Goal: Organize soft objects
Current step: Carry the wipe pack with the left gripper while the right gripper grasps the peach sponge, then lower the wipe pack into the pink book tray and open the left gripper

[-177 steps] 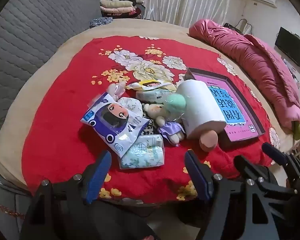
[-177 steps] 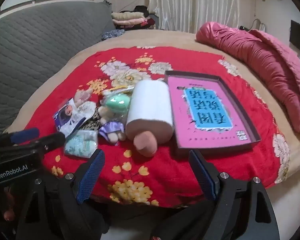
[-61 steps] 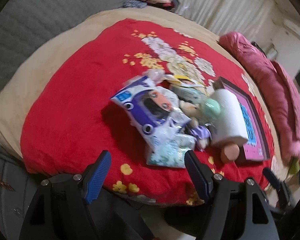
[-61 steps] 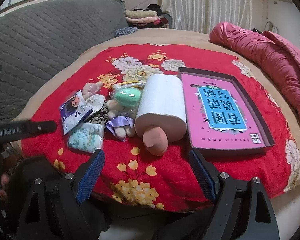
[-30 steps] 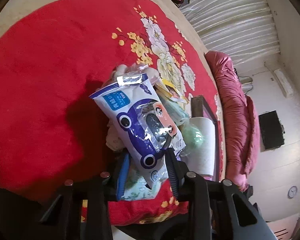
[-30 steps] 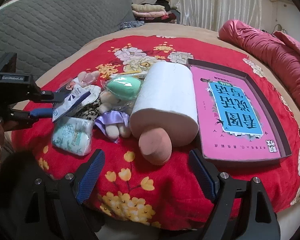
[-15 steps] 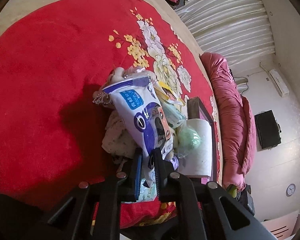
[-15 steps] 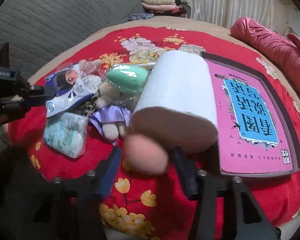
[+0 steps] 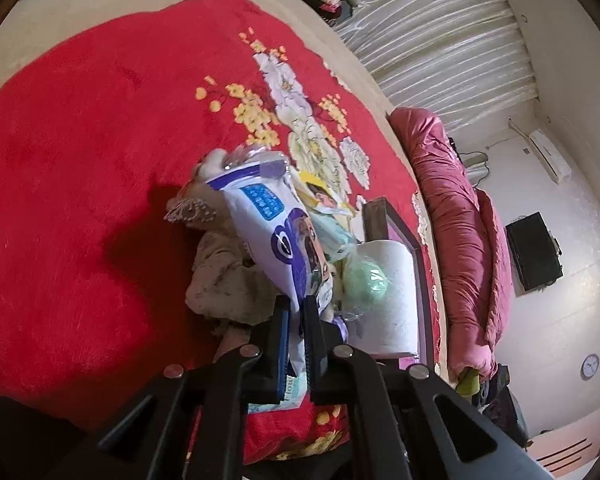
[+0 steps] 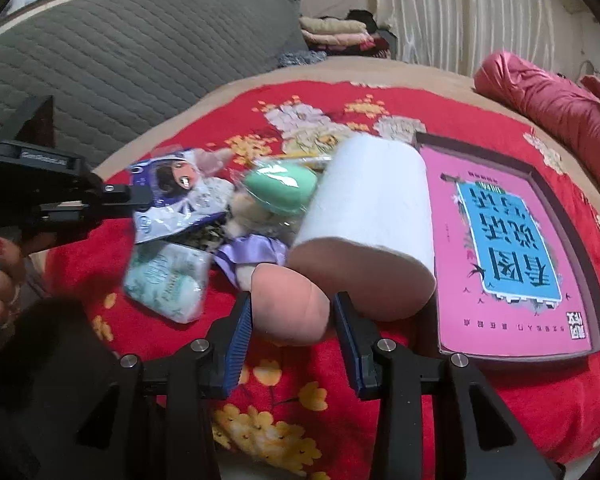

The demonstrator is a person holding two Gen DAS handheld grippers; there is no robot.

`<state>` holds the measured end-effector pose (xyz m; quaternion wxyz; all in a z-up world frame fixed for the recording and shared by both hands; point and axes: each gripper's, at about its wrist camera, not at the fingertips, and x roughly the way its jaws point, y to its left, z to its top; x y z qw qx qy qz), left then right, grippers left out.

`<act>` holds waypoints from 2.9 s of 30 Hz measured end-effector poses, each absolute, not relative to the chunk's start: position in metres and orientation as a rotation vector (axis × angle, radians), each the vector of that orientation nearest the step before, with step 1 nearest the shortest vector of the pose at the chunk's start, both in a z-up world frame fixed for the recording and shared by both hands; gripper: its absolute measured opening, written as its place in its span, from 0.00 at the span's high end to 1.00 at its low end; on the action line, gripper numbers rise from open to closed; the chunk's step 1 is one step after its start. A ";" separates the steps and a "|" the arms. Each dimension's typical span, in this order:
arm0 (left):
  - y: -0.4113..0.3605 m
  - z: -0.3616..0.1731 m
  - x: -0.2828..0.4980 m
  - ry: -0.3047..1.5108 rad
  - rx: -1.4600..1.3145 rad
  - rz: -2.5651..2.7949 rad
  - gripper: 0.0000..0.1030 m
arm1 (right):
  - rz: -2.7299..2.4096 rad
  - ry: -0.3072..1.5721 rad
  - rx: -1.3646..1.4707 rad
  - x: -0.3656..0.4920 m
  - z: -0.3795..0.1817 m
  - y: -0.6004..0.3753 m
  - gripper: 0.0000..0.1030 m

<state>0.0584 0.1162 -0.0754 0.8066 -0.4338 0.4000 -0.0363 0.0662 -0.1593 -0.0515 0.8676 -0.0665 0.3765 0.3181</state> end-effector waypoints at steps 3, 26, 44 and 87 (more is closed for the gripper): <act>0.114 -0.069 0.056 0.838 -0.918 -0.086 0.94 | 0.685 0.763 -0.127 0.060 -0.044 -0.163 0.59; 0.006 0.019 0.075 0.784 -0.574 -0.259 0.94 | 0.297 0.610 0.036 0.091 0.004 -0.272 0.59; -0.119 -0.006 0.147 0.967 -0.410 -0.323 0.94 | 0.008 0.678 0.157 0.134 -0.013 -0.362 0.59; -0.192 -0.051 0.186 1.197 -0.248 -0.329 0.93 | -0.070 0.932 0.168 0.178 -0.067 -0.373 0.57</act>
